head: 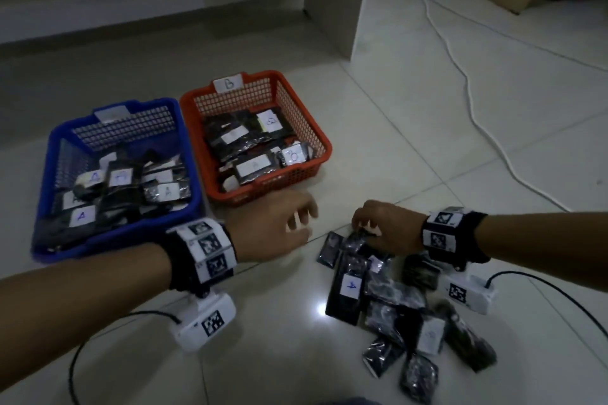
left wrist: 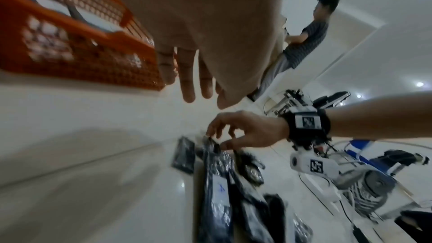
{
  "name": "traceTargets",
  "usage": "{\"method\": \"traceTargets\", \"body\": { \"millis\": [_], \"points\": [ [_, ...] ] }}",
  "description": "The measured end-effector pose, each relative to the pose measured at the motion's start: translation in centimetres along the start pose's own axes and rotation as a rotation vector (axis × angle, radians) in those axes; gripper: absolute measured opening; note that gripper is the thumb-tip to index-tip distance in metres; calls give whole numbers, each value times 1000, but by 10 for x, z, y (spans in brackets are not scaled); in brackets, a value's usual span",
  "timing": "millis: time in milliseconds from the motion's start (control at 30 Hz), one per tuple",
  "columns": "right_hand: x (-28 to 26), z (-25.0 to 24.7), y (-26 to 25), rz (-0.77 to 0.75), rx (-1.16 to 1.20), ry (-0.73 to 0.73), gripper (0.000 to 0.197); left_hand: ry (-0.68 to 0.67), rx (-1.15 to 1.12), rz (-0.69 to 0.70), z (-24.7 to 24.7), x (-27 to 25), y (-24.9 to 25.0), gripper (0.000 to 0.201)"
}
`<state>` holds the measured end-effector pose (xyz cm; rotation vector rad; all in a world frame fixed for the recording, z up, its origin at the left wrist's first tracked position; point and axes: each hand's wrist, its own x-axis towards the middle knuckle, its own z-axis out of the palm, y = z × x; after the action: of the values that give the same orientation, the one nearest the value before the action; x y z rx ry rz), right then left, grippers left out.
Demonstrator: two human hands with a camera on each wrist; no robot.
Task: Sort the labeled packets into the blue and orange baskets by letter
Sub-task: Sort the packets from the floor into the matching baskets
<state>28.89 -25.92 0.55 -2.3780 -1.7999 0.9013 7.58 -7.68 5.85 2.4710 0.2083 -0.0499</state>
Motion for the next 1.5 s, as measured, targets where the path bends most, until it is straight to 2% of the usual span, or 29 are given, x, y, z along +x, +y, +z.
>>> {"method": "traceTargets", "body": {
  "millis": [67,133,267,433,533,667,867,967,1067,1133,1267,1400,1500],
  "points": [
    [-3,5,4,41,-11,-67,52,-156,13,-29,28,9,7,22],
    [-3,11,6,56,-10,-71,68,-266,6,-39,53,19,13,27],
    [2,12,8,90,-39,-106,85,-352,47,-21,87,32,19,47],
    [3,6,9,109,19,-135,82,-371,188,-12,100,34,19,53],
    [2,12,13,90,54,-67,67,-385,141,-35,103,31,15,57],
    [5,17,14,87,99,-5,48,-349,-87,-63,102,27,10,56],
    [6,8,12,74,170,18,28,-235,-388,-242,76,21,-11,38],
    [6,0,9,74,249,43,27,-149,-507,-350,58,18,-24,35],
    [7,-6,4,47,282,100,35,-55,-615,-449,44,13,-33,41],
    [10,-8,0,49,311,121,38,-23,-661,-489,36,7,-38,43],
    [14,-11,-11,50,374,77,27,10,-694,-519,25,-6,-47,45],
    [18,-11,-22,-26,433,76,20,36,-715,-551,18,-22,-53,44],
    [22,-12,-30,-77,434,89,25,78,-696,-560,10,-33,-54,39]
  ]
}}
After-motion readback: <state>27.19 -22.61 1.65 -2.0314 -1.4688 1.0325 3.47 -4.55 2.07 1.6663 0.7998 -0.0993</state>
